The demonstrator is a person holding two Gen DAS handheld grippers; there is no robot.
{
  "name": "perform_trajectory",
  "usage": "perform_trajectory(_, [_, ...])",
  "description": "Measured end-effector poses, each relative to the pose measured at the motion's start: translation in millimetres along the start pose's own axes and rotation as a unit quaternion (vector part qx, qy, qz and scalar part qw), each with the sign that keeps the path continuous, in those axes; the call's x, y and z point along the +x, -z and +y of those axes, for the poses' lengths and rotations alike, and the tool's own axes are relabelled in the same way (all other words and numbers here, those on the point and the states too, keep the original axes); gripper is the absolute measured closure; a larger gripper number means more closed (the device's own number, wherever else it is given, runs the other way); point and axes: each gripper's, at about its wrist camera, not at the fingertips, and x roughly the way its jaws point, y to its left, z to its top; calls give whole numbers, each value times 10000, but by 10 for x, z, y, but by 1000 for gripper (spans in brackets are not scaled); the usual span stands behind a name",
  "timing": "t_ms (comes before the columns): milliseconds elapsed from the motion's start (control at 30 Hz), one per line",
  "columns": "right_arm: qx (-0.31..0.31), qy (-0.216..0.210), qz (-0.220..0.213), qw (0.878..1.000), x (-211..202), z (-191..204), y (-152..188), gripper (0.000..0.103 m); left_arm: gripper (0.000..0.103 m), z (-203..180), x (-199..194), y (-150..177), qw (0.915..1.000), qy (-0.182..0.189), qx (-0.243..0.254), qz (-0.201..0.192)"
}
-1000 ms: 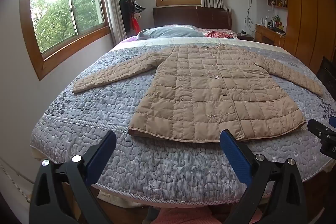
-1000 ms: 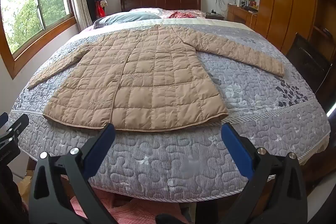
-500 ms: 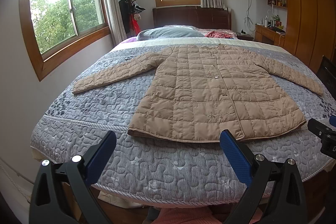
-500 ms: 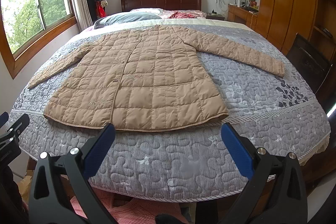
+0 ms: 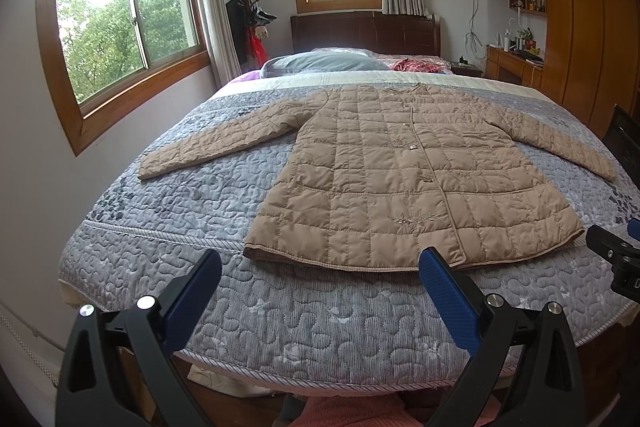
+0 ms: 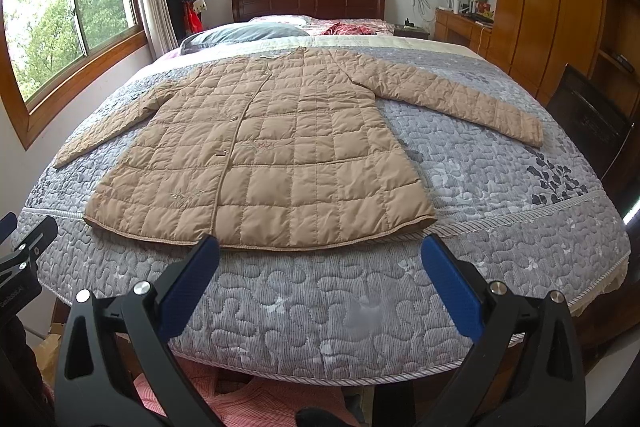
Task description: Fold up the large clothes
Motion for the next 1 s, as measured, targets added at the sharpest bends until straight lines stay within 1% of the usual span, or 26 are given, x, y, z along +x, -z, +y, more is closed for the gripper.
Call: perform_trajectory(1000, [-20,-13,-6,10000,-9,34,-7,3,4,-1,0,-1,10000,-14,13,-13])
